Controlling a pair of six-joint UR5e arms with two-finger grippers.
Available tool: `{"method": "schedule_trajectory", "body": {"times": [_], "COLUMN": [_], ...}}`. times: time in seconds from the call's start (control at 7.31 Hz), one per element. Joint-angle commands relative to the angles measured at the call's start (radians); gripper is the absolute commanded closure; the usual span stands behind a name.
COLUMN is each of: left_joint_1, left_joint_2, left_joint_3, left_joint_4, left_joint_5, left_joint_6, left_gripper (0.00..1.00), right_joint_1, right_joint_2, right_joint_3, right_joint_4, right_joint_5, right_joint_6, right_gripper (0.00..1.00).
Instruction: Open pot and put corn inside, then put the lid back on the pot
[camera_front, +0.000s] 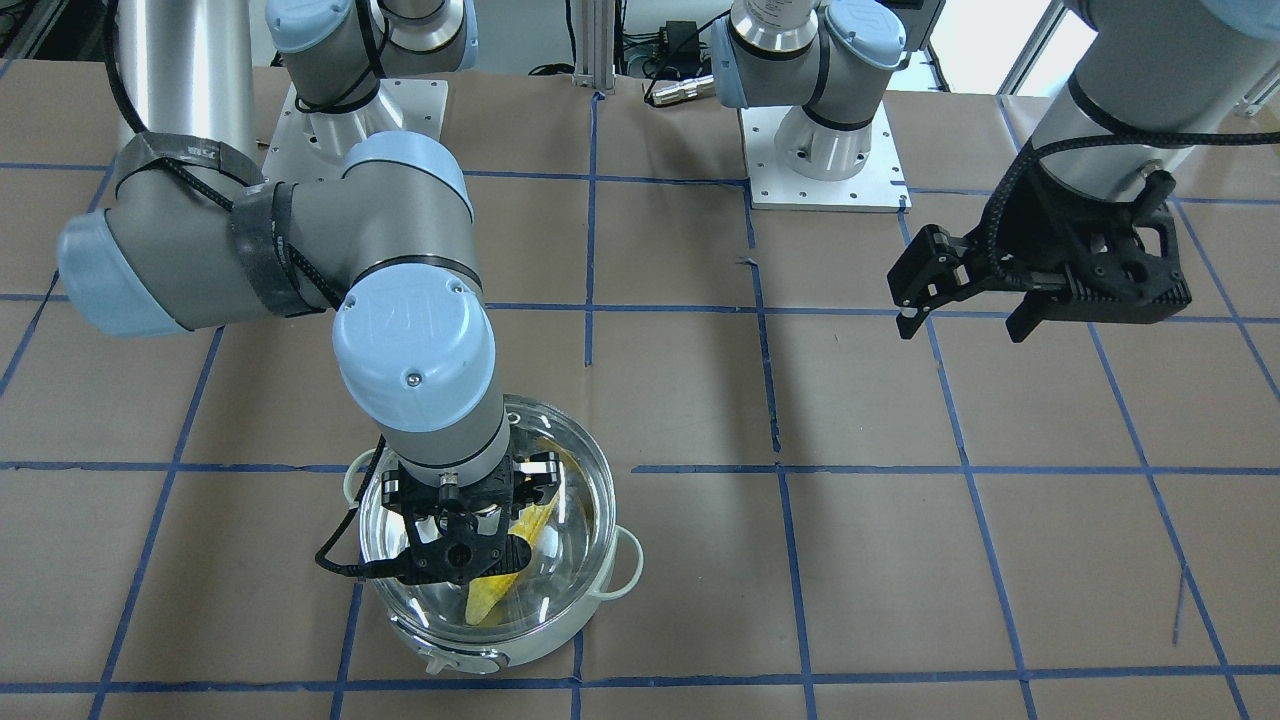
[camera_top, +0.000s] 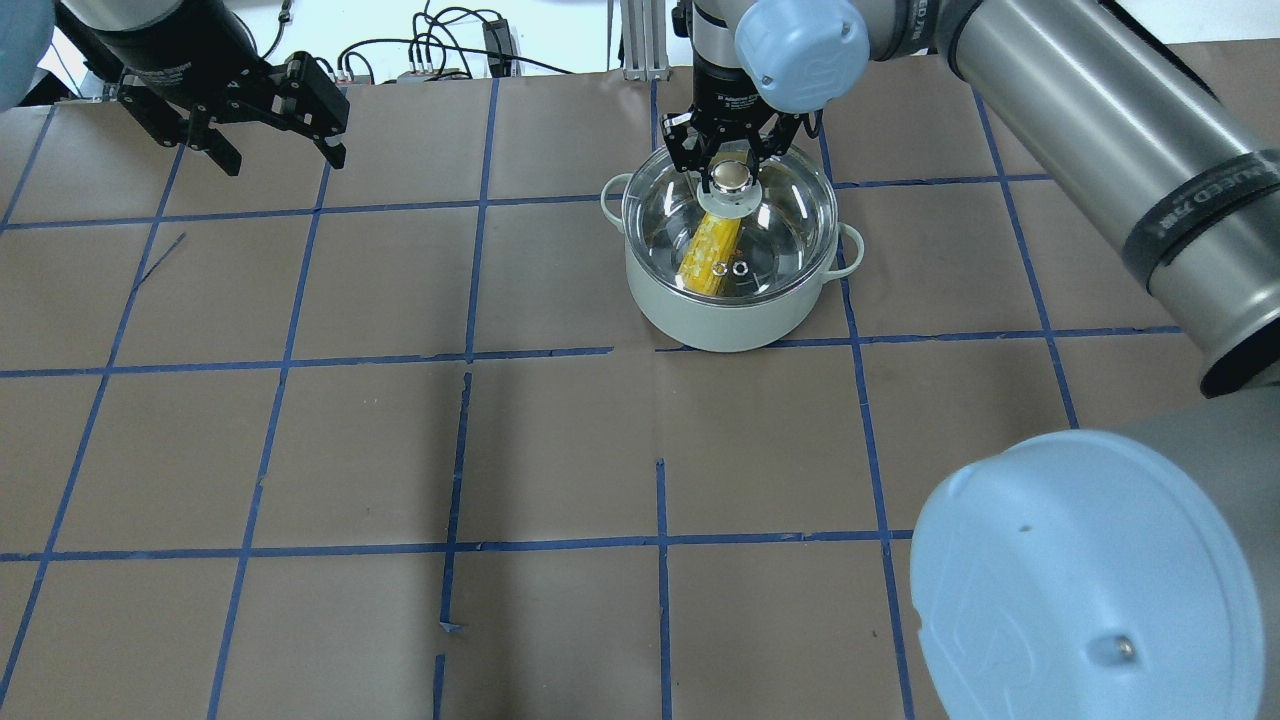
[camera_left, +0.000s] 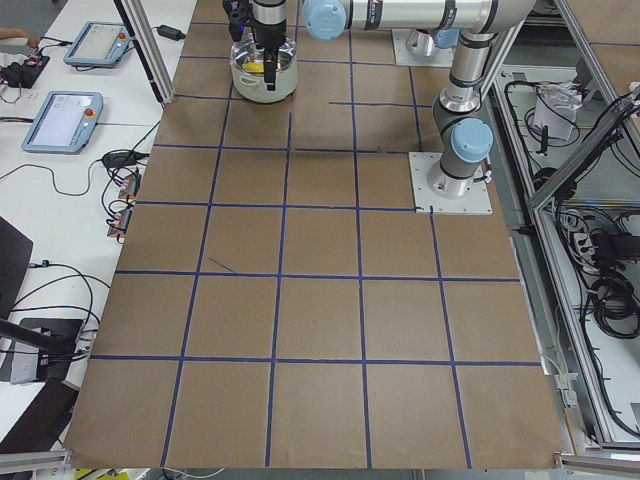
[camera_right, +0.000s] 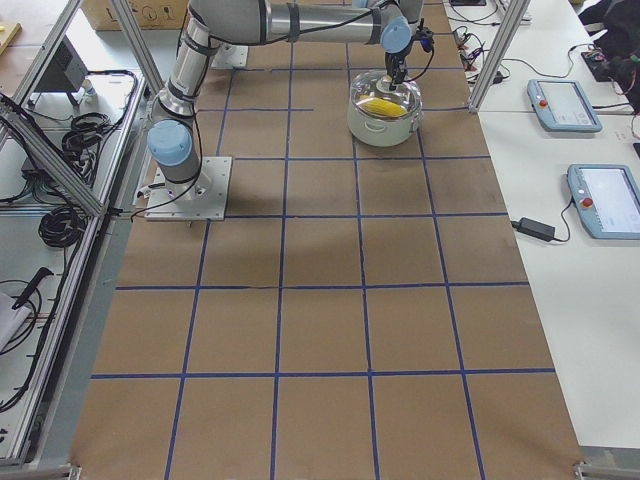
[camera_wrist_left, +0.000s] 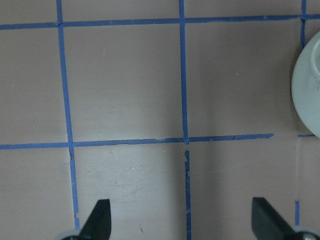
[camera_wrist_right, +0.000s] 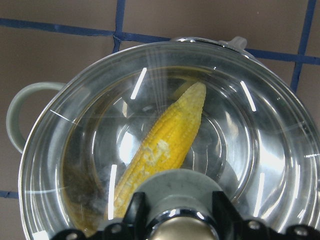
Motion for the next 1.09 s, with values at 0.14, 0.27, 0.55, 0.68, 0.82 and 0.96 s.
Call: {"method": "schedule_trajectory", "body": {"times": [0.14,0.27,0.55,0.68,0.82,0.96], "left_joint_1": [0.004,0.007,0.016,0.015,0.015,0.016], "left_joint_2": [0.024,0.017,0.015,0.002,0.001,0.005], "left_joint_3": [-0.010,-0.012,-0.014,-0.014,-0.014,-0.012], "left_joint_4": [-0.063,-0.061,-0.067,-0.067,-0.067,-0.067], "left_joint_5": [0.002,0.001,-0.007,-0.005,-0.007,-0.005], "left_joint_6": [0.002,0.002,0.004,0.002,0.004,0.004], "left_gripper": [0.00,0.00,0.00,0.00,0.00,0.00], "right_joint_1": [0.000,0.000,-0.002,-0.002,-0.002,-0.002], "right_joint_2": [0.003,0.003,0.003,0.003,0.003,0.003], "right_joint_3": [0.001,0.006,0.006,0.006,-0.002,0.000], "right_joint_4": [-0.007,-0.005,-0.005,-0.005,-0.008,-0.036], "right_joint_5": [-0.002,-0.003,-0.005,-0.005,-0.005,-0.021], "right_joint_6": [0.000,0.000,0.000,0.000,0.001,0.000], "right_gripper": [0.74,0.72,0.72,0.71,0.51,0.18]}}
